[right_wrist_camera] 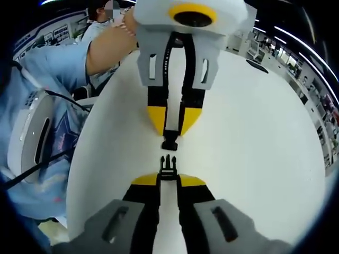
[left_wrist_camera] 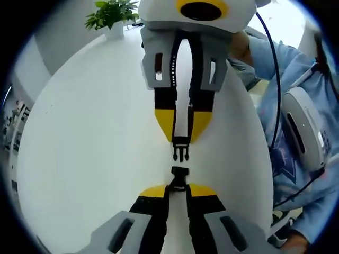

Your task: Snap the two parts of the plastic buckle together until the buckle closes and remains connected.

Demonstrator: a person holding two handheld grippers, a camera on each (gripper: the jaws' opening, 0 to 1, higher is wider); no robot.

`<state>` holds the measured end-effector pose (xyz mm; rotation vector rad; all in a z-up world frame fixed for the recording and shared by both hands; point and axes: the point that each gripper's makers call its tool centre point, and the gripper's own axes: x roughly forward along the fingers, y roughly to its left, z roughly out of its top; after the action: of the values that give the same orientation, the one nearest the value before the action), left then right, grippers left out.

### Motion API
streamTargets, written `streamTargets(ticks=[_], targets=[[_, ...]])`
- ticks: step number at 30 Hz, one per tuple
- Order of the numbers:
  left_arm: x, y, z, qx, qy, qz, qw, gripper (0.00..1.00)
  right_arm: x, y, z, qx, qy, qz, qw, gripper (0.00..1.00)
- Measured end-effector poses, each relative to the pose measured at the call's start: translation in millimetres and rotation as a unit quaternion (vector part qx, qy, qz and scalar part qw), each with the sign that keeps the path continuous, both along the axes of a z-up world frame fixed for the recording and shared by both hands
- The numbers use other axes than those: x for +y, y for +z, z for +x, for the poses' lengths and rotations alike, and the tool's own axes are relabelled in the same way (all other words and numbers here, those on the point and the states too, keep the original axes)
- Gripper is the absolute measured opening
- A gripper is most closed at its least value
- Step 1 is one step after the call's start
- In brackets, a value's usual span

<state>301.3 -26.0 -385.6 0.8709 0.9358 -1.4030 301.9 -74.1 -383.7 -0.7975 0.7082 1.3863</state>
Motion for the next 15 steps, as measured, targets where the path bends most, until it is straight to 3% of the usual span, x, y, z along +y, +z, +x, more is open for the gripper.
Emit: streamTargets(ticks=[15], targets=[[-1.4,0.9,-0.3,-0.002,0.014,0.004,0.9999,0.11,7.2,1.1,4.8,-0.009,-0.007,0.006,0.9999,0.11]])
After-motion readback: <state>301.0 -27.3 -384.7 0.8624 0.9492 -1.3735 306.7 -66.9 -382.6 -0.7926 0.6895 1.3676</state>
